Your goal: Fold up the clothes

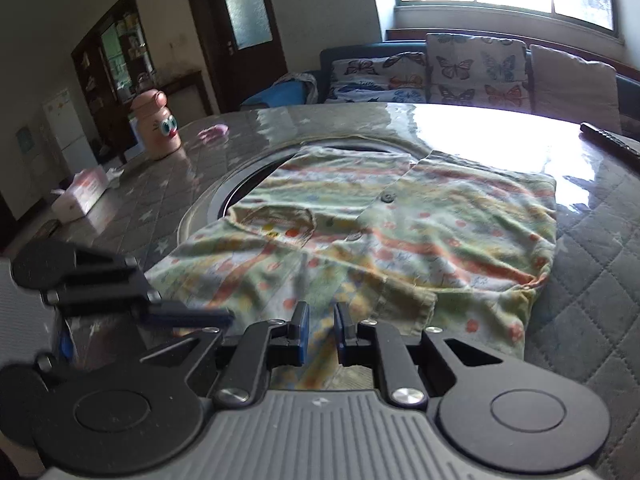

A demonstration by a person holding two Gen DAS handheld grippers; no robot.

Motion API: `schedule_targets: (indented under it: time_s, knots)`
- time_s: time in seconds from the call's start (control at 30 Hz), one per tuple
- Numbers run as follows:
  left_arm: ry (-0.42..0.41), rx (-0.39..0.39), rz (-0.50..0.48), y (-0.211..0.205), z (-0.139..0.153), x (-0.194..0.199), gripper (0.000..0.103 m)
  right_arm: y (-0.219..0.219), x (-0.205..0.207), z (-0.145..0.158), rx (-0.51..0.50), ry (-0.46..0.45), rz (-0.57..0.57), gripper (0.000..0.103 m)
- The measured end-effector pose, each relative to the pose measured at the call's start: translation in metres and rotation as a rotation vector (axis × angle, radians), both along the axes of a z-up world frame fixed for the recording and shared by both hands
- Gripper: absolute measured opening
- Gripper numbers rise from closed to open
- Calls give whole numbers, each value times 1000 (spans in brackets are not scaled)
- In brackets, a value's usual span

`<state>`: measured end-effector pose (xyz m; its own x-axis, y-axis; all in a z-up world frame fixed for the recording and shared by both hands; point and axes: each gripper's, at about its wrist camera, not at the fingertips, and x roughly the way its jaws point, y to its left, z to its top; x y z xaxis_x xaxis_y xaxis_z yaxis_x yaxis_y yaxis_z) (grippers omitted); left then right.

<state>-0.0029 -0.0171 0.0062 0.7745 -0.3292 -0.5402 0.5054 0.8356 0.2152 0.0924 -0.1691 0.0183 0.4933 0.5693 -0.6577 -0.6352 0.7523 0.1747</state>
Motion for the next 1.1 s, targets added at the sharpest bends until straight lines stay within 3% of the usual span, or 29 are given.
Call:
schedule_targets:
  time_s: [0.1,0.37,0.47,0.57,0.7,0.93,1.0,1.07,1.1]
  knots:
    - [-11,-30,41,15,8,0,30,1,-7,-2,-29,-8,16,16]
    - [-15,64,32,41,7,-22,30,-28,-23,-2,-31,2,-50,22]
    - [-18,101,26,50,7,-30,42,-36,-20,-5,3,36,-60,22]
    - [-38,171,-49,41,0,-43,55,-37,-20,-3,3,36,-53,28]
    - [-70,245,-133,24,-14,-51,57,-36,-26,2,-1,12,-46,37]
    - [-119,242,-226,2,-21,-43,58,-50,-35,14,-19,-30,-66,43]
    - [-127,232,-245,-1,-21,-42,51,-55,-39,17,-35,-47,-64,47]
    - [-119,206,-261,-3,-18,-40,26,-59,-44,20,-58,-69,-60,49]
    - [-112,181,-258,-2,-16,-39,22,-61,-47,22,-78,-84,-54,49]
